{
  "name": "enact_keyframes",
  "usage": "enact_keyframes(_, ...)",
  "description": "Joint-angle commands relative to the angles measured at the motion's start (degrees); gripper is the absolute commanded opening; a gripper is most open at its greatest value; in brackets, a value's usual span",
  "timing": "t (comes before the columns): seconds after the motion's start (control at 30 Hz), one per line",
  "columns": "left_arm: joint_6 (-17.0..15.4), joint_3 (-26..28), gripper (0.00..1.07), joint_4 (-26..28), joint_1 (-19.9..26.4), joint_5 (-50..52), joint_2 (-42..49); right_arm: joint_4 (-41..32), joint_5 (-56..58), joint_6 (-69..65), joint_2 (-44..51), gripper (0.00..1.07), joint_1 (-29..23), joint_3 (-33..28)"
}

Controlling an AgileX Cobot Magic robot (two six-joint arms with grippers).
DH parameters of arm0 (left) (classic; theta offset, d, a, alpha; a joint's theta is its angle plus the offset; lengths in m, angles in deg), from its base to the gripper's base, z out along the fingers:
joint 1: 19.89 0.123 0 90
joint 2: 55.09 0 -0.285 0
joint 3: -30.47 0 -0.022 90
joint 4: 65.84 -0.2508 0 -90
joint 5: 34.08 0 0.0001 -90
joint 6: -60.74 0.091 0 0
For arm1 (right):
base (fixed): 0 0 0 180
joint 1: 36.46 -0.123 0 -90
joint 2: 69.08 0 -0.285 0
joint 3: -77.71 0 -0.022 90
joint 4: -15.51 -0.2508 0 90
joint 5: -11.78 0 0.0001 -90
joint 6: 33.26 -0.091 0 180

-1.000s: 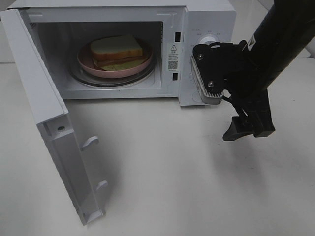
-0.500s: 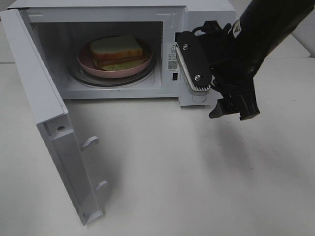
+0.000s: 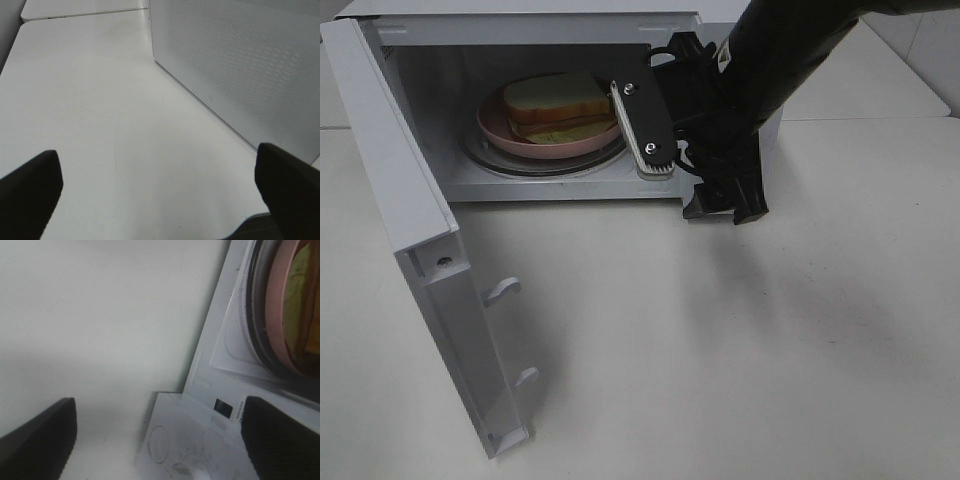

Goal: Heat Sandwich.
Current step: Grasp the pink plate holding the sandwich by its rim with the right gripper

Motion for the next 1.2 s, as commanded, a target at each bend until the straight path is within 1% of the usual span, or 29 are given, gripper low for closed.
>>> enact_keyframes(0.03, -0.2, 0.1, 1.0, 0.3, -0.4, 0.3, 0.5, -0.2, -1.1, -0.7, -2.9, 0.85, -0.6, 2.7)
enact_keyframes(0.13, -0.2, 0.1, 1.0, 0.3, -0.4, 0.3, 0.5, -0.4, -3.2, -0.7, -6.1, 0.85, -0.9, 5.7)
enact_keyframes(0.2, -0.2, 0.1, 1.0, 0.3, -0.4, 0.3, 0.5, -0.5, -3.4, -0.7, -7.0, 0.85, -1.0, 6.4)
enact_keyframes(0.27, -0.2, 0.1, 1.0, 0.3, -0.4, 0.3, 0.5, -0.2, -3.6, -0.7, -9.7, 0.85, -1.4, 8.8)
enact_keyframes(0.3, -0.2, 0.1, 1.0, 0.3, -0.4, 0.3, 0.5, -0.2, -3.6, -0.7, -9.7, 0.85, -1.4, 8.8)
enact_keyframes(0.4, -0.2, 0.1, 1.0, 0.3, -0.4, 0.3, 0.5, -0.2, -4.4, -0.9, -12.0, 0.84, -1.5, 11.3)
enact_keyframes(0.43, -0.2, 0.1, 1.0, 0.3, -0.4, 0.3, 0.5, -0.4, -4.6, -1.4, -13.5, 0.84, -1.5, 12.8)
enact_keyframes(0.53, -0.2, 0.1, 1.0, 0.3, -0.4, 0.3, 0.5, -0.5, -4.6, -1.8, -15.1, 0.84, -1.5, 14.3)
enact_keyframes(0.6, -0.2, 0.1, 1.0, 0.3, -0.4, 0.3, 0.5, -0.5, -4.6, -2.3, -17.6, 0.83, -1.5, 17.0)
enact_keyframes(0.63, -0.2, 0.1, 1.0, 0.3, -0.4, 0.3, 0.5, -0.5, -4.6, -2.3, -17.6, 0.83, -1.5, 17.0)
enact_keyframes(0.7, -0.2, 0.1, 1.0, 0.3, -0.4, 0.3, 0.5, -0.8, -4.6, -2.4, -19.3, 0.82, -1.5, 19.0)
enact_keyframes(0.73, -0.2, 0.1, 1.0, 0.3, -0.4, 0.3, 0.5, -1.0, -4.5, -2.9, -21.3, 0.82, -1.5, 20.9)
enact_keyframes(0.77, -0.2, 0.1, 1.0, 0.3, -0.4, 0.3, 0.5, -1.0, -4.5, -2.9, -21.3, 0.82, -1.5, 20.9)
enact_keyframes(0.83, -0.2, 0.1, 1.0, 0.3, -0.4, 0.3, 0.5, -1.0, -4.2, -3.5, -23.0, 0.82, -1.5, 22.9)
enact_keyframes(0.87, -0.2, 0.1, 1.0, 0.3, -0.4, 0.3, 0.5, -1.2, -4.1, -3.6, -24.8, 0.81, -1.5, 25.2)
enact_keyframes(0.93, -0.2, 0.1, 1.0, 0.3, -0.4, 0.3, 0.5, -1.4, -4.1, -3.6, -25.6, 0.81, -1.5, 26.2)
enact_keyframes(1.03, -0.2, 0.1, 1.0, 0.3, -0.4, 0.3, 0.5, -1.4, -2.5, -4.5, -29.1, 0.8, -1.5, 30.5)
enact_keyframes(1.1, -0.2, 0.1, 1.0, 0.3, -0.4, 0.3, 0.5, -1.4, -2.2, -4.8, -29.7, 0.8, -1.5, 31.3)
enact_keyframes(1.2, -0.2, 0.1, 1.0, 0.3, -0.4, 0.3, 0.5, -2.3, -1.2, -5.4, -32.4, 0.79, -1.5, 35.1)
